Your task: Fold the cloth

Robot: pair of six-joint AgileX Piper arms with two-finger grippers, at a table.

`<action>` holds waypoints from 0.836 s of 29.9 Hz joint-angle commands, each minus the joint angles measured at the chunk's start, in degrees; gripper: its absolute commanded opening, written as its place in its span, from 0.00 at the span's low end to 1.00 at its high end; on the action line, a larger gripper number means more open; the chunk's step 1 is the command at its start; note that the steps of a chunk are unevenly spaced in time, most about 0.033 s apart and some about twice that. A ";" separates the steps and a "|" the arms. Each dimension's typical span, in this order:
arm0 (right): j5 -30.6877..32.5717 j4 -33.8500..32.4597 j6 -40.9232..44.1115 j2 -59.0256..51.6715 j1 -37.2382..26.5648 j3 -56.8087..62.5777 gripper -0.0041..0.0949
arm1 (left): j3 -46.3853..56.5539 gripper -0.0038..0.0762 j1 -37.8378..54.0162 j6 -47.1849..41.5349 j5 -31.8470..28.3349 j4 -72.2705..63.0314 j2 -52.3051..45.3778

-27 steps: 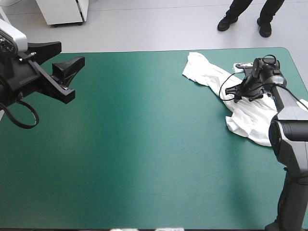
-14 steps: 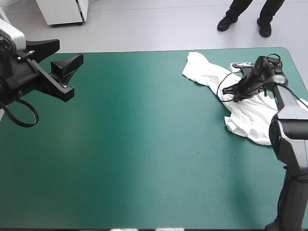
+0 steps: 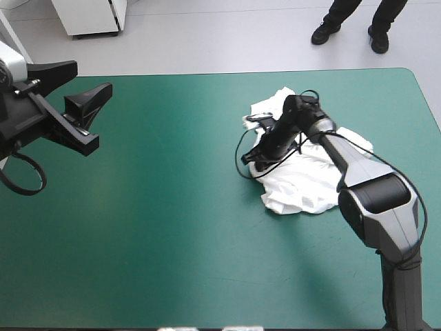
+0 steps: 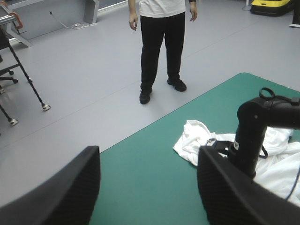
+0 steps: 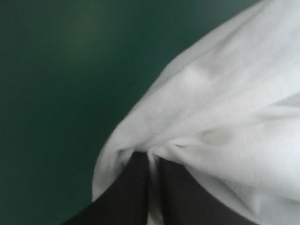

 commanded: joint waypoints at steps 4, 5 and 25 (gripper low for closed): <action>2.64 2.39 0.53 -4.63 12.63 -0.88 0.04 | -1.40 0.60 -0.03 -3.52 -2.48 5.18 -3.55; 2.64 2.39 0.81 -4.63 15.11 -0.88 0.04 | -1.40 0.60 -0.03 -4.38 -2.37 6.34 -3.92; 2.64 -4.25 4.80 -5.57 26.48 -0.88 0.21 | -1.29 0.60 -0.03 -6.87 -1.61 9.21 -7.15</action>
